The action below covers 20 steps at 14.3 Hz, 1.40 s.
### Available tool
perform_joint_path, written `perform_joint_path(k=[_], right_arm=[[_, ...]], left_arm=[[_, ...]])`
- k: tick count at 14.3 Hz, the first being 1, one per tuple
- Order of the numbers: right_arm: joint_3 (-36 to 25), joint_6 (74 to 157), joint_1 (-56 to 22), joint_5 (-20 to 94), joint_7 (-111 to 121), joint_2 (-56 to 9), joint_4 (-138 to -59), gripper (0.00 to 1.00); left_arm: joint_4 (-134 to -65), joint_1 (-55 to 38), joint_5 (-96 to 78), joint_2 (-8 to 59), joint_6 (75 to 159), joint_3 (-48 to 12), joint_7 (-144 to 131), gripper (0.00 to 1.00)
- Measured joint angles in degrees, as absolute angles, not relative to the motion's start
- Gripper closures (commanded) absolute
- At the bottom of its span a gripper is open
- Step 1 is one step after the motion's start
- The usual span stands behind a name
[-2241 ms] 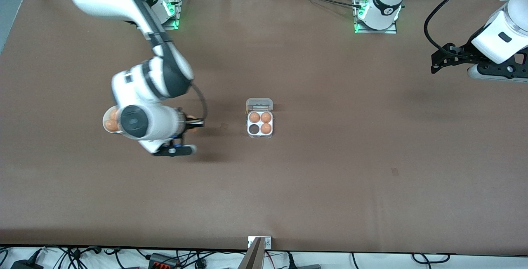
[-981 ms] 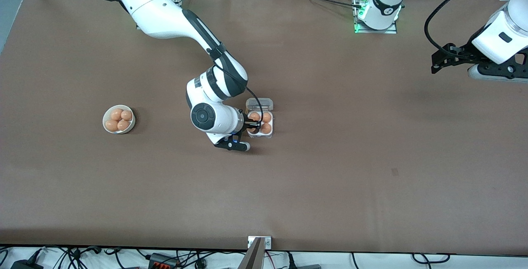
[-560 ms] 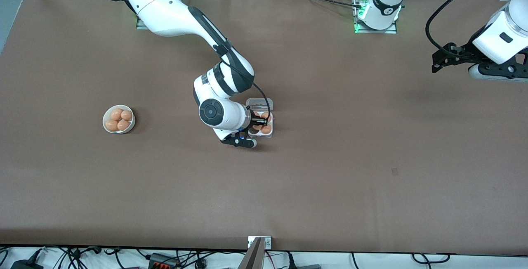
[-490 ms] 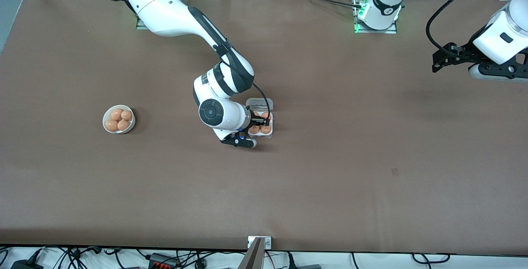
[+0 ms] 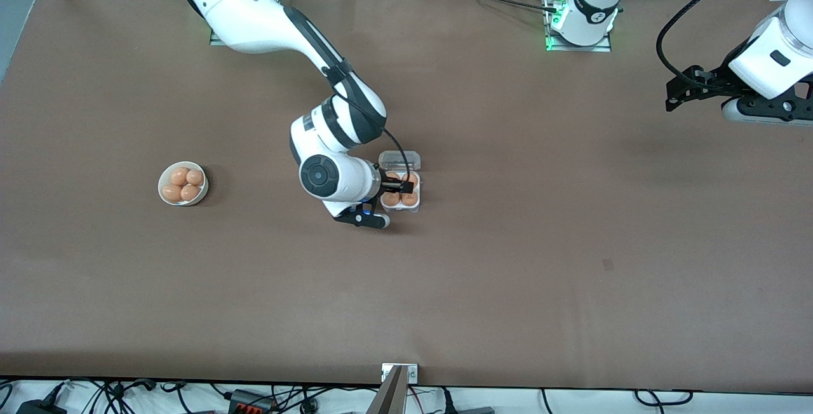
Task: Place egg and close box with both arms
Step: 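Lower the egg into the empty carton slot and open the right gripper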
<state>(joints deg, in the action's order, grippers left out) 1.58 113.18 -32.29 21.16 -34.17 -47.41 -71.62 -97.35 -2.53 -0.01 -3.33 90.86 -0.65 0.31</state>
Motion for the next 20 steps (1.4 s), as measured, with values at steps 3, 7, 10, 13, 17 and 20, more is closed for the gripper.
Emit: perform_joint_path(k=[3, 7, 10, 13, 17, 20], right_arm=[[-2.6, 103.1, -30.9, 21.2, -34.1, -43.6, -66.6, 0.00], [-9.6, 95.0, -28.9, 20.4, -26.5, -39.1, -62.2, 0.00], [-14.0, 93.0, -28.6, 14.8, -17.7, -35.5, -61.9, 0.00], [-19.3, 88.0, -28.5, 12.1, -9.5, -32.7, -61.8, 0.00], [-25.1, 86.3, -28.4, 11.6, -5.5, -29.9, -61.8, 0.00], [-26.1, 87.1, -26.7, 9.8, -5.1, -28.4, -62.8, 0.00]], left_arm=[[-97.3, -2.5, 0.0, -3.3, 90.8, -0.6, 0.3, 0.00], [-97.3, -2.5, 0.0, -3.3, 90.8, -0.6, 0.3, 0.00], [-97.3, -2.5, 0.0, -3.3, 90.7, -0.6, 0.3, 0.00], [-97.3, -2.5, 0.0, -3.3, 90.5, -0.4, 0.3, 0.00], [-97.3, -2.4, 0.0, -3.3, 90.4, -0.2, 0.3, 0.00], [-97.3, -2.4, 0.0, -3.3, 90.4, -0.2, 0.3, 0.00]])
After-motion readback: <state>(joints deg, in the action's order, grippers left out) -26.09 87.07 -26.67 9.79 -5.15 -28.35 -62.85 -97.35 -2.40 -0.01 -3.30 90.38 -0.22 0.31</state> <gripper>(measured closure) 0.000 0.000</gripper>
